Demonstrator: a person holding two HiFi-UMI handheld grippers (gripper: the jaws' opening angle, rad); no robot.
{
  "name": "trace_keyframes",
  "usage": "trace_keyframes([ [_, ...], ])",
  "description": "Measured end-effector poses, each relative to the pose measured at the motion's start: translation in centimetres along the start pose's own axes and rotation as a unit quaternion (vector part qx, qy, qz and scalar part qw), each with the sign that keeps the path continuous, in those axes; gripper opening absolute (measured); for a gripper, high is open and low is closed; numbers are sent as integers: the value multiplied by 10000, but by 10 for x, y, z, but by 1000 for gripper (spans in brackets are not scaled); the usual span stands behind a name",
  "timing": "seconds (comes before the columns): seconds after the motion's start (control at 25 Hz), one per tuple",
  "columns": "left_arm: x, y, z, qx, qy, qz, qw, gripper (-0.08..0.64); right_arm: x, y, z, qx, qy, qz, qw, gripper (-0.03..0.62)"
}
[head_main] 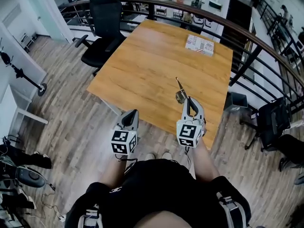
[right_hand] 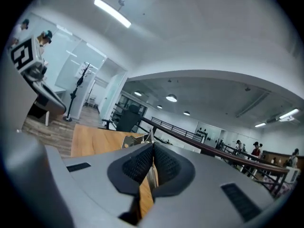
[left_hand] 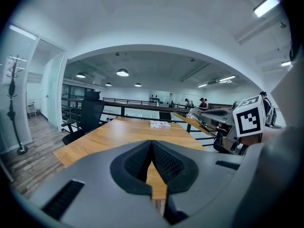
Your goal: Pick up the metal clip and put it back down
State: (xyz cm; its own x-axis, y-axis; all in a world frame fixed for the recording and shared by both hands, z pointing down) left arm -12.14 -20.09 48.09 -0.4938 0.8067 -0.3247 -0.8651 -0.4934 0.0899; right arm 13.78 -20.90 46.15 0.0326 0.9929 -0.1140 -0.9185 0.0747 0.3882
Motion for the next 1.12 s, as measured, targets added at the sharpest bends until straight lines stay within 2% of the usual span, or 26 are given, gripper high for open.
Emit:
trace_keyframes([
  [0.36, 32, 32, 12, 216, 34, -707, 9973, 11, -47, 65, 35, 1195, 321, -687, 9899, 20],
  [0.8, 84, 68, 23, 488, 21, -1490, 9876, 11, -78, 148, 77, 2601, 320, -1567, 9522, 18],
  [1.12, 113, 79, 32, 640, 9, -1902, 9797, 11, -103, 193, 108, 3050, 384, -2029, 9297, 18],
])
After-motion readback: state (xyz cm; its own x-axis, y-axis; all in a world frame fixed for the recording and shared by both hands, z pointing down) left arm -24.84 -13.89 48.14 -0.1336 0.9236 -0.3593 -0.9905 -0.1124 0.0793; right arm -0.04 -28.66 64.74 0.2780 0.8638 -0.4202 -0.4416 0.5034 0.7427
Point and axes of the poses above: the fingertips, and each gripper's own axes: x backward along the fingers, y to its left, z out of its underside, the point moved 8 cm from there along x, backward along the fingers, and after that the axes turned 1 degree about x, right-handed, at the moved point
